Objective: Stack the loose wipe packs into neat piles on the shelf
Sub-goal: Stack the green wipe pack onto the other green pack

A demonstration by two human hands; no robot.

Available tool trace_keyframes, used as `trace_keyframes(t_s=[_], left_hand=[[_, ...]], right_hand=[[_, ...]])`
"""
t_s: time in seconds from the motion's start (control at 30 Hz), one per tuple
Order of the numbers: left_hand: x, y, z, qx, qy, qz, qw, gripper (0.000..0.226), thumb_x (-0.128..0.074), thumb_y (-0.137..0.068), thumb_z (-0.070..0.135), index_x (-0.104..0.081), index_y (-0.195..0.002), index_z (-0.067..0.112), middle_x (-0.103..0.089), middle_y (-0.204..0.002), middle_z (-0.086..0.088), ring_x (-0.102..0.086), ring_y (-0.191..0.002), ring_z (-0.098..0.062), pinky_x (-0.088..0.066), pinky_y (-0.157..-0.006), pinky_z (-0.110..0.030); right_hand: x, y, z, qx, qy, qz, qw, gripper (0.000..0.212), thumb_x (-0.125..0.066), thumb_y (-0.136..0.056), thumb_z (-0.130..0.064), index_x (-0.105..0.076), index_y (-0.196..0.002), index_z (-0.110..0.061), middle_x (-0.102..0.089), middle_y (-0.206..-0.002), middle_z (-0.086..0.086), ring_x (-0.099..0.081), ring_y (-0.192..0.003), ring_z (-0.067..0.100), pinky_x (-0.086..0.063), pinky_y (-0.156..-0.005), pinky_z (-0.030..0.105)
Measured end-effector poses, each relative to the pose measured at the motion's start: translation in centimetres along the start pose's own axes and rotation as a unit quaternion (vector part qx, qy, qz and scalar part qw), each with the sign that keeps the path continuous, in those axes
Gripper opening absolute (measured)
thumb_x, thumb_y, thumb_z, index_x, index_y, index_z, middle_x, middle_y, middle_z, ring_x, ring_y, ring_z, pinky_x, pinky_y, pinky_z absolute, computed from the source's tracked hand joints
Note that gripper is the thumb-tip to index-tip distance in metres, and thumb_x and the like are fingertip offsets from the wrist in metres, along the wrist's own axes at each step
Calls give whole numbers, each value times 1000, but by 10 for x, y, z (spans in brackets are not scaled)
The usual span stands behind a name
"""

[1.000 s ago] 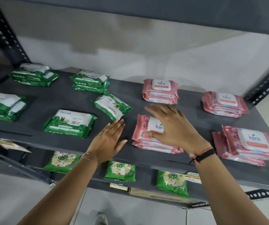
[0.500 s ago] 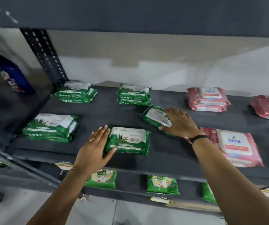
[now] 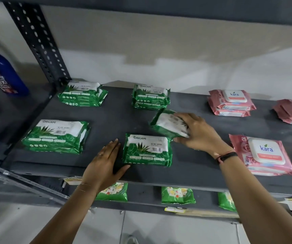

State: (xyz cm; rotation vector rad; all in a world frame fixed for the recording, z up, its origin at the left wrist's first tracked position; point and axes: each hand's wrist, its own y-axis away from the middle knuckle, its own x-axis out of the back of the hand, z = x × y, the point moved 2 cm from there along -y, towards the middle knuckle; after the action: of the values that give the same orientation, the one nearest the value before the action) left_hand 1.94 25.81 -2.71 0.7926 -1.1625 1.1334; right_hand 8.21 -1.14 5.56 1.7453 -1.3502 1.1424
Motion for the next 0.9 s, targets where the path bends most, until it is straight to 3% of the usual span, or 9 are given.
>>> trace_keyframes(t_s=[0.23,0.4,0.53,0.77,0.83,0.9], left_hand=[[-2,2,-3,-14,13,-1,1000,95,-10,-78,73,-34,-132,-1,-35,-142,-17,-31,-130,-31,-21,-103,-40],[-3,1,-3,-20,10,9,1000,98,-6,-74,76,-28,-136,3,-27,-147,-13,-23,-134,-26,-16,-105,-34],[-2,1,-3,-22,29,15,999,98,-9,-74,76,-29,-135,3,-28,-146,-14,-23,-134,-26,-18,-105,-37],[1,2,-1,-14,35,0,999,94,-15,-78,74,-35,-132,-1,-37,-141,-19,-33,-129,-33,-31,-103,-47],[1,3,-1,-14,29,-6,999,93,-15,-78,73,-35,-132,-1,-37,-141,-18,-33,-129,-32,-31,-103,-46],[1,3,-1,-18,25,-7,1000,92,-15,-80,72,-36,-131,-2,-37,-141,-19,-34,-129,-32,-31,-103,-46]], right_hand=[[-23,6,-55,124,7,-81,989,71,-71,-69,-34,-35,-131,-28,-46,-135,4,-43,-118,28,-39,-97,46],[-40,7,-54,130,34,-134,982,77,-71,-70,-35,-28,-134,-30,-33,-145,3,-29,-132,25,-17,-114,47],[-33,8,-54,134,42,-152,978,74,-64,-76,-41,-21,-137,-34,-20,-151,4,-18,-138,24,0,-114,49],[-27,14,-68,105,126,-116,980,52,-40,-87,-51,-30,-135,-33,-29,-148,2,-36,-130,27,-29,-107,43],[-24,17,-72,100,132,-107,980,44,-40,-92,-37,-33,-134,-27,-30,-145,7,-45,-121,32,-36,-103,45],[-19,18,-74,112,147,-97,978,47,-45,-90,-8,-35,-133,-21,-30,-143,11,-53,-110,33,-44,-96,44]])
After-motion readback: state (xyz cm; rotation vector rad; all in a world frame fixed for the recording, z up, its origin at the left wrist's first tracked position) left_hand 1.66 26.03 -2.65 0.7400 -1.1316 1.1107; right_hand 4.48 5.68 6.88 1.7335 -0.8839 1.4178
